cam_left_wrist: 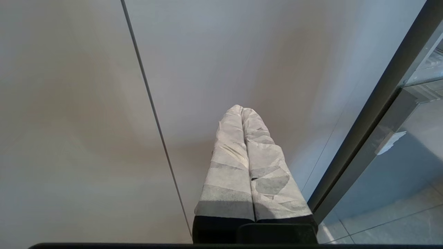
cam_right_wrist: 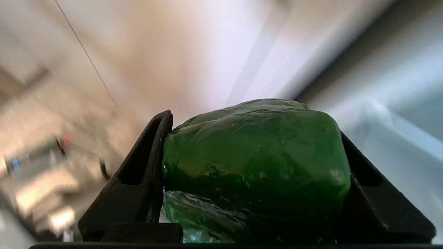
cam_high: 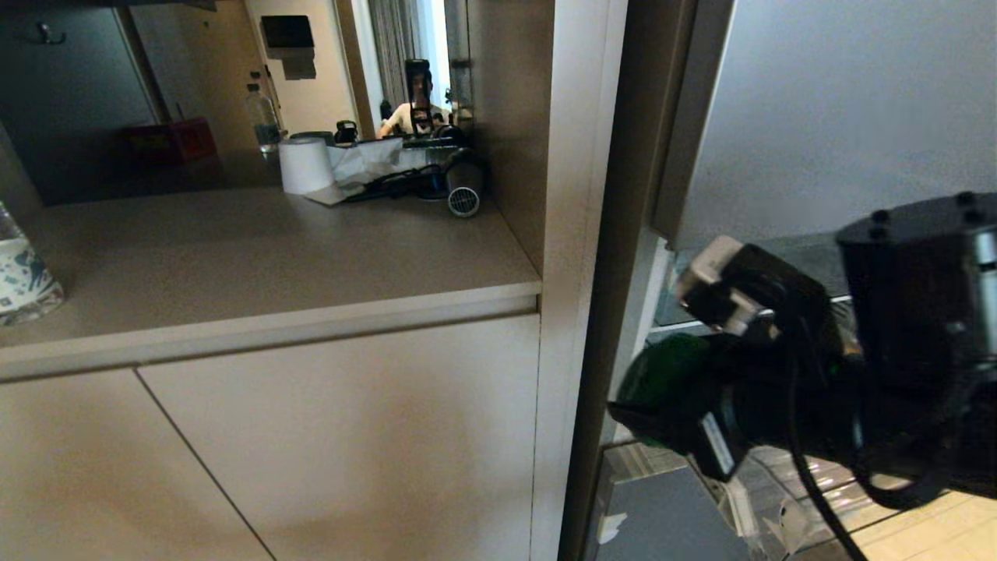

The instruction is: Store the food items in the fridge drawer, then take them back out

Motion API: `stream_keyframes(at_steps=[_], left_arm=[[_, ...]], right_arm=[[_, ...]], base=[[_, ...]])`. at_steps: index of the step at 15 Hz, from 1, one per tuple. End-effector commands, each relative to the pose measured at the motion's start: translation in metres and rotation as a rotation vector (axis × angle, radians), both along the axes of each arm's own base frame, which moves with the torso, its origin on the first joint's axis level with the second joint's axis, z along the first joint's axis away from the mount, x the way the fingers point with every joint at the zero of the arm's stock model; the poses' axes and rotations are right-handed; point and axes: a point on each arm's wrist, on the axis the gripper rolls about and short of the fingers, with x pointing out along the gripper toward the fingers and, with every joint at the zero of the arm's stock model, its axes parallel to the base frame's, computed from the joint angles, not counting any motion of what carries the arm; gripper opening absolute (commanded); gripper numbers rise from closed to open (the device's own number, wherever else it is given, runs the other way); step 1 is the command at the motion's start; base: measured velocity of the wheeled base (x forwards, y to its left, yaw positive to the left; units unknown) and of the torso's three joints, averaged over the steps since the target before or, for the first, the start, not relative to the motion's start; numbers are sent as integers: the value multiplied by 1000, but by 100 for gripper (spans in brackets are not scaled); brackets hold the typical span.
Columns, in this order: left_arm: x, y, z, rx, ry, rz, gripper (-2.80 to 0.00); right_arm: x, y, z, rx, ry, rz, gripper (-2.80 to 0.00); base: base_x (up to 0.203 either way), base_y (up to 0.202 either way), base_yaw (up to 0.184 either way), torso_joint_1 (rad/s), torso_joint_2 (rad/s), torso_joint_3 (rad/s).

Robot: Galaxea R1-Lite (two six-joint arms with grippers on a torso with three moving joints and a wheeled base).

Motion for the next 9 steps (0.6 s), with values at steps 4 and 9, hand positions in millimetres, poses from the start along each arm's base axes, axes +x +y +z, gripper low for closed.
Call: stream_keyframes(at_steps=[4,9], left_arm=[[0,0,0,0,0,0,-280],[0,0,0,0,0,0,-280]], right_arm=[[60,102,-8,134,-134,76,-280],[89,152,16,281,-261,83,-280]], base=[[0,0,0,0,0,0],[0,0,0,0,0,0]])
